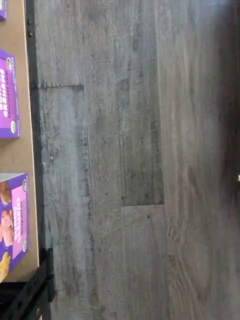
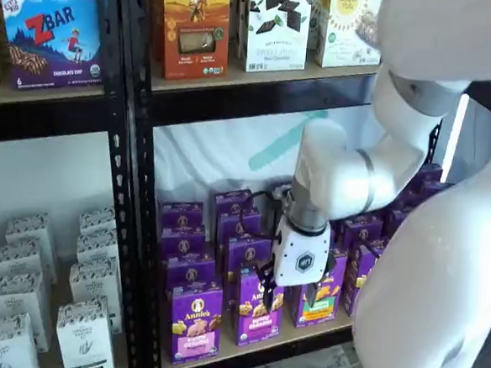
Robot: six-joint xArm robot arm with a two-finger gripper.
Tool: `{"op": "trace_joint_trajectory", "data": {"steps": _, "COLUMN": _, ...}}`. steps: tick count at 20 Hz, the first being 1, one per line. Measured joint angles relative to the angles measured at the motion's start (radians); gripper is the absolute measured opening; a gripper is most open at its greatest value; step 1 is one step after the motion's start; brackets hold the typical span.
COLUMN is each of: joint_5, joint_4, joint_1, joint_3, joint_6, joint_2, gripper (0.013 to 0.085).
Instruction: Pick up the purple box with a pink patch in the middle, on the bottom shelf, the first box from the left
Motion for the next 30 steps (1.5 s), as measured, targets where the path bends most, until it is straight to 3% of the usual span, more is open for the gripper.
{"op": "trace_joint_trajectory", "data": {"steps": 4, "joint_5": -0.115, "joint_4": 0.003, "joint_1": 0.025, "joint_3": -0.011, "joint_6": 0.015, "joint_2": 0.113, "gripper": 0.085}}
{"op": "trace_joint_trajectory", "data": {"steps": 9, "joint_5": -0.187, "joint_4": 0.1, "joint_1": 0.068, "joint_3": -0.055, "joint_6": -0.04, "joint_2": 0.244, "gripper": 0.085}}
{"op": "trace_joint_trajectory", "data": {"steps": 13, "joint_5": -0.241, "joint_4": 0.101, "joint_1": 0.088, "joint_3": -0.087, "joint_6": -0.024, "joint_2": 0.33, "gripper": 0.085}}
{"op": "trace_joint_trajectory", "data": {"steps": 15, "joint_5": -0.252, "joint_4": 0.163, "joint_1": 0.104, "joint_3": -0.107, "joint_6": -0.071, "joint_2": 0.369, "gripper": 0.085}}
{"op": "trace_joint_trajectory", "data": {"steps": 18, "joint_5": -0.233, "joint_4": 0.07, "joint_1": 0.088, "joint_3": -0.148, "joint_6": 0.008, "joint_2": 0.428, "gripper": 0.085}}
{"op": "trace_joint_trajectory", "data": {"steps": 22, "joint_5": -0.266, "joint_4": 0.042, "joint_1": 0.085, "joint_3": -0.182, "joint_6": 0.031, "joint_2": 0.494, "gripper": 0.085}}
{"op": "trace_joint_trajectory", "data": {"steps": 23, "joint_5": -0.275, "joint_4": 0.012, "joint_1": 0.08, "joint_3": -0.187, "joint_6": 0.054, "joint_2": 0.504, "gripper": 0.085}}
{"op": "trace_joint_trajectory", "data": {"steps": 26, "joint_5": -0.314, "joint_4": -0.146, "joint_1": 0.05, "joint_3": -0.208, "joint_6": 0.181, "joint_2": 0.539, "gripper": 0.085}}
{"op": "trace_joint_trajectory", "data": {"steps": 30, "joint_5": -0.324, "joint_4": -0.236, "joint_1": 0.043, "joint_3": -0.25, "joint_6": 0.261, "joint_2": 0.579, "gripper": 0.085}}
